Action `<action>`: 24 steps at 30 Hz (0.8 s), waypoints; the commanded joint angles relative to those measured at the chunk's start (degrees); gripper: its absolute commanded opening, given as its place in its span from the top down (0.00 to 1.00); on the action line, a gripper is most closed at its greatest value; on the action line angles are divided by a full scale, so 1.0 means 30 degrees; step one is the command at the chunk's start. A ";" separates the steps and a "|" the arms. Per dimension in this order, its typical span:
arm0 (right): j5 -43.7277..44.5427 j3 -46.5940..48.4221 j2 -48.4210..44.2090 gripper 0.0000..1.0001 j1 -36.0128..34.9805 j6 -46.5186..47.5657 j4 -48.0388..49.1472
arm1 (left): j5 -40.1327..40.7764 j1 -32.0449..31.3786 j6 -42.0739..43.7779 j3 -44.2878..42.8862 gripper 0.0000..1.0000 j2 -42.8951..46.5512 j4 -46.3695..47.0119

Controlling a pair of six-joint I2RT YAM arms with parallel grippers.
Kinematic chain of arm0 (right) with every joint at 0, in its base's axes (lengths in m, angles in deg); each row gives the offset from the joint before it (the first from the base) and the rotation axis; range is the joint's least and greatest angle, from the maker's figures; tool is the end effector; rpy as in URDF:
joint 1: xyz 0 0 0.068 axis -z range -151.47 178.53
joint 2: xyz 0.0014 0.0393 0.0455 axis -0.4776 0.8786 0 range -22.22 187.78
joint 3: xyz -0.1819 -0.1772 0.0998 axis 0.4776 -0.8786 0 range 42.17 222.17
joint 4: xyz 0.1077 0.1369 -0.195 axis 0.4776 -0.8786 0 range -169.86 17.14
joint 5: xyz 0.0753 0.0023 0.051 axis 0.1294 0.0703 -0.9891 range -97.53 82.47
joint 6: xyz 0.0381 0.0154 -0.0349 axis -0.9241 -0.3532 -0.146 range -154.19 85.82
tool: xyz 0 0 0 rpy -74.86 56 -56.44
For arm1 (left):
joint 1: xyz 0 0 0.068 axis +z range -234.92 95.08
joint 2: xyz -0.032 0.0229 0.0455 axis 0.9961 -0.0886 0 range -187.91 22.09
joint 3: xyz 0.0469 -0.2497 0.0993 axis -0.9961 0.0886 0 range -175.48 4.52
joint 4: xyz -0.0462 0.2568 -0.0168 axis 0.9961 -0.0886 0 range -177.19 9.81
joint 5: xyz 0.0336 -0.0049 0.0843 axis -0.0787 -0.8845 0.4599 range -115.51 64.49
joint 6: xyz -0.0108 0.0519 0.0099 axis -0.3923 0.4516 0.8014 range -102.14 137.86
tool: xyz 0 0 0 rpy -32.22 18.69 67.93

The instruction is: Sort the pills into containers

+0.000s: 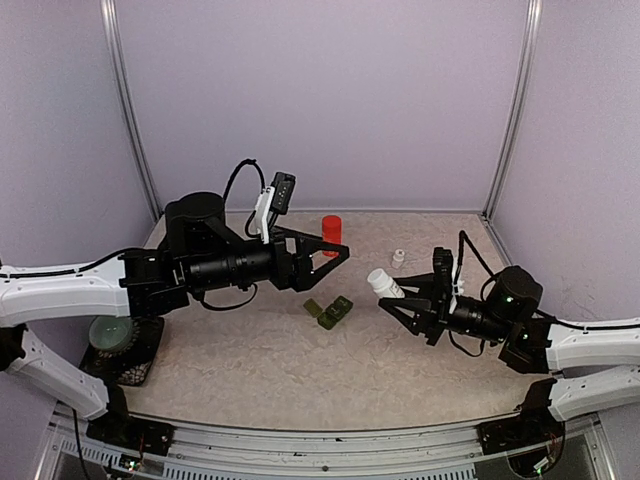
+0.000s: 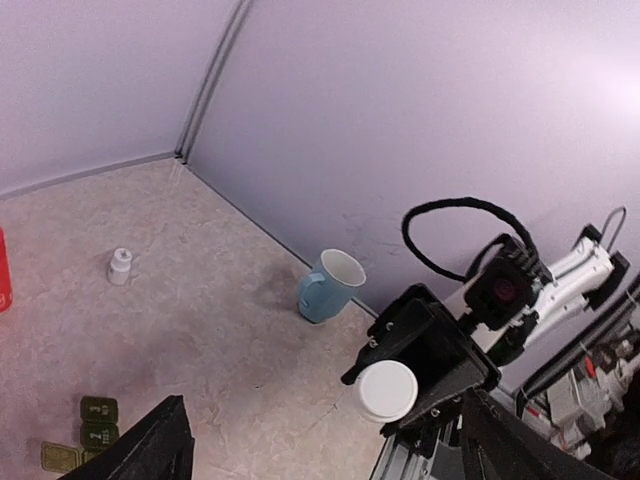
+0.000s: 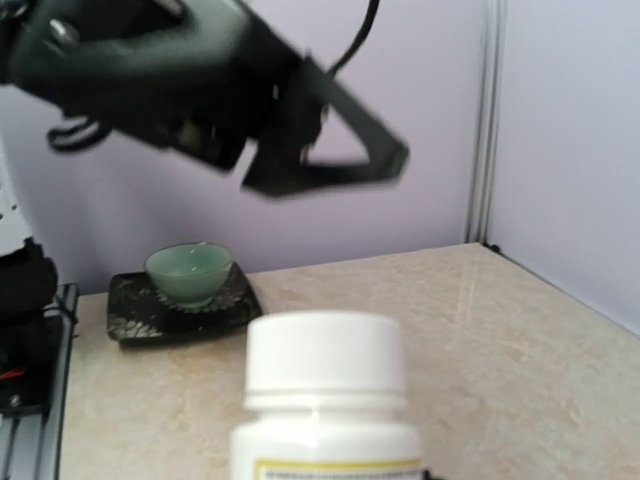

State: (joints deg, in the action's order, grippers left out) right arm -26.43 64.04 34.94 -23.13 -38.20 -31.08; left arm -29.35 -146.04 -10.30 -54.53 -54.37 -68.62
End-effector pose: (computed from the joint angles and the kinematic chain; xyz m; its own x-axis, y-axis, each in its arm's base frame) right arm 0.1265 0.1784 0.2549 0.0040 0.1119 -0.9937 -0.9443 0.3275 0.0330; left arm 0.1519 -0.2804 0.3428 -0.4708 -0.1213 -0.8739 0.7755 0.4155 -0.4755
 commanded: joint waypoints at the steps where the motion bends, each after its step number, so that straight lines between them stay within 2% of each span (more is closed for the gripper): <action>1: -0.1207 -0.0809 -0.0206 0.77 -0.0088 -0.0198 0.1294 | -0.5040 0.0041 0.4674 -0.0139 0.09 -0.0029 -0.0382; 4: -0.2610 -0.1568 -0.0187 0.77 -0.0095 -0.1070 0.3789 | -0.7317 0.0029 0.6284 -0.1523 0.09 -0.1198 -0.1894; 7: -0.3318 -0.2349 -0.0081 0.78 -0.0095 -0.2035 0.5846 | -0.8281 -0.0312 0.7748 -0.2873 0.10 -0.2299 -0.3209; 13: -0.5041 -0.1924 0.0250 0.78 -0.0080 -0.3500 0.5943 | -0.8964 -0.0602 1.0755 -0.4441 0.11 -0.3115 -0.5200; 17: -0.6034 -0.1634 0.0320 0.78 -0.0090 -0.4637 0.5901 | -1.0680 -0.0653 1.2540 -0.5043 0.15 -0.3206 -0.6265; 24: -0.8202 -0.1144 0.1540 0.77 -0.0087 -0.6799 0.7472 | -1.2024 -0.1245 1.4239 -0.4602 0.21 -0.2747 -0.5164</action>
State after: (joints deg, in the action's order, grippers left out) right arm -45.60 58.46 37.61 -23.13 -53.30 -14.14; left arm -61.33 -148.40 27.34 -68.19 -63.68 -85.10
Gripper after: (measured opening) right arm 0.325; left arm 0.803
